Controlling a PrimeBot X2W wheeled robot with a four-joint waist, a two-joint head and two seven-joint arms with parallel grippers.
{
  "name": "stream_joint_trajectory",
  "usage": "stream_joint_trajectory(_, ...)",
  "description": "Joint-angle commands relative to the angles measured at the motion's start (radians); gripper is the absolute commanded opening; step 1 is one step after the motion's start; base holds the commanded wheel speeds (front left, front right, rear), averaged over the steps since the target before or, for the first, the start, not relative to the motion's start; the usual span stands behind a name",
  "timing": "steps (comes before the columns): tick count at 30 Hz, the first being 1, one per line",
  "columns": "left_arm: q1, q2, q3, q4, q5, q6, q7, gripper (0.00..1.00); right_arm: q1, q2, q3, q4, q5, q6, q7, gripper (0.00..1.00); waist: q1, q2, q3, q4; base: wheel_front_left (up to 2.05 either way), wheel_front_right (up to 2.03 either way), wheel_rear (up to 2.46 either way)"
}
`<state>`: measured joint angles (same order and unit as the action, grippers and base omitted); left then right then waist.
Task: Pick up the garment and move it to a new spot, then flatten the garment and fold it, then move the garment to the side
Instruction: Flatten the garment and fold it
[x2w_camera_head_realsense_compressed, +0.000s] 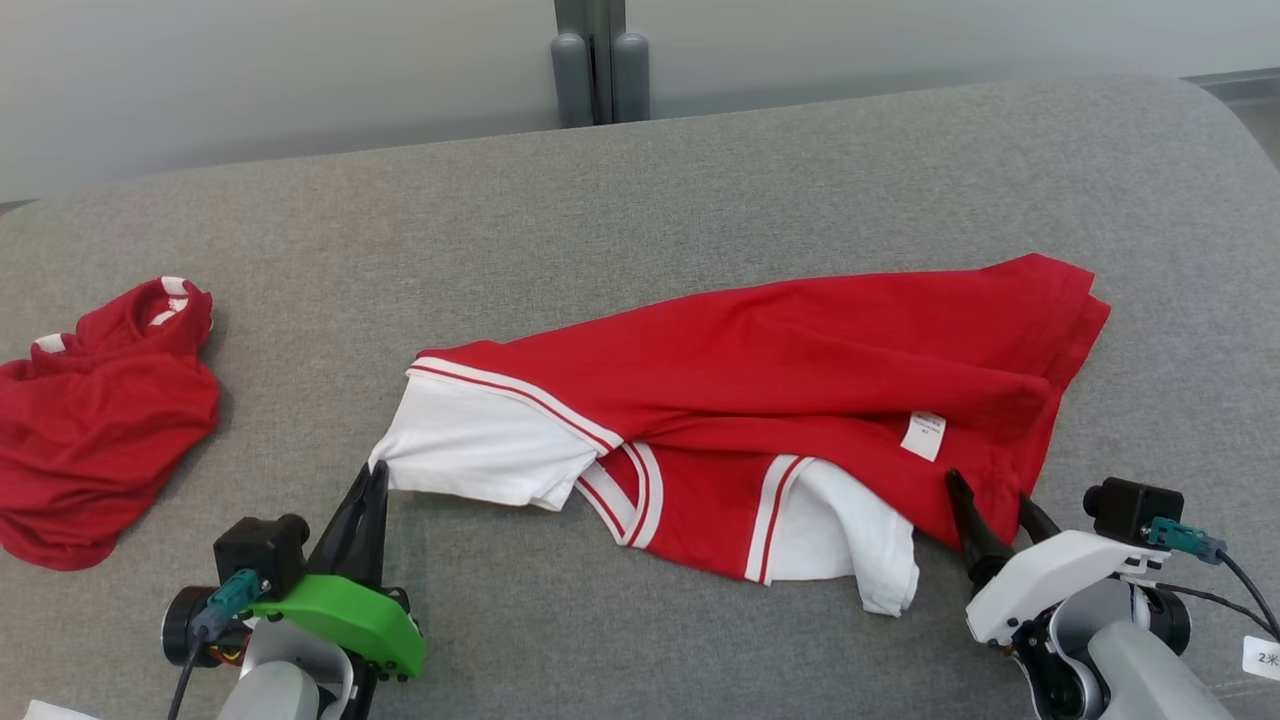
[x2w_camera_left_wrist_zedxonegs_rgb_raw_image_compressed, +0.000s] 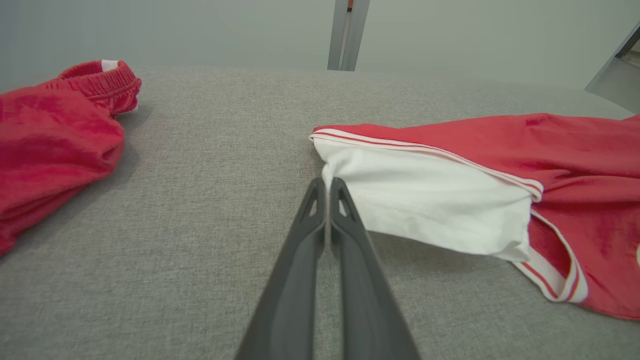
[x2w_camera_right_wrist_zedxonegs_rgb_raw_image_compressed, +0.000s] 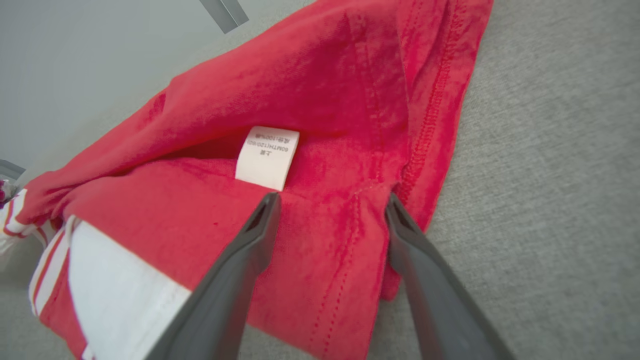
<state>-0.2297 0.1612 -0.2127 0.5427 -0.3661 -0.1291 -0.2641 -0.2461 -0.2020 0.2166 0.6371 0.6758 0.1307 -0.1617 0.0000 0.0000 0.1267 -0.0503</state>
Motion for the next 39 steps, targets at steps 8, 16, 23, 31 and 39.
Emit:
stream_joint_trajectory(8, 0.003, 0.009, -0.002, -0.005, -0.002, -0.002, 0.000, 0.00, -0.035, -0.017, -0.002, 0.029, 0.006, 0.000, -0.038, 0.00, 0.0000, 0.0000, 0.008, 0.008, 0.00, 0.00, 0.00)
stream_joint_trajectory(16, -0.006, -0.019, 0.013, -0.068, -0.078, -0.002, 0.000, 0.00, -0.052, -0.053, -0.004, -0.013, -0.021, 0.000, -0.084, 0.00, 0.0000, 0.0000, 0.017, 0.010, 0.00, 0.00, 0.00)
stream_joint_trajectory(23, -0.019, -0.028, 0.044, -0.334, -0.456, -0.002, 0.084, 0.00, -0.025, -0.138, -0.038, -0.252, -0.037, 0.000, -0.102, 0.00, 0.0000, 0.0000, 0.000, 0.010, 0.00, 0.00, 0.00)
stream_joint_trajectory(31, -0.277, 0.024, 0.125, -0.555, -0.656, 0.098, 0.335, 0.00, -0.208, -0.249, -0.073, -0.459, -0.056, 0.000, -0.016, 0.00, 0.0000, 0.0000, 0.041, 0.014, 0.00, 0.00, 0.00)
stream_joint_trajectory(39, -0.778, 0.056, 0.094, -0.391, -0.628, 0.159, 0.462, 0.00, -0.694, -0.252, -0.021, -0.358, -0.148, 0.000, 0.108, 0.00, 0.0000, 0.0000, 0.254, 0.039, 0.00, 0.00, 0.00)
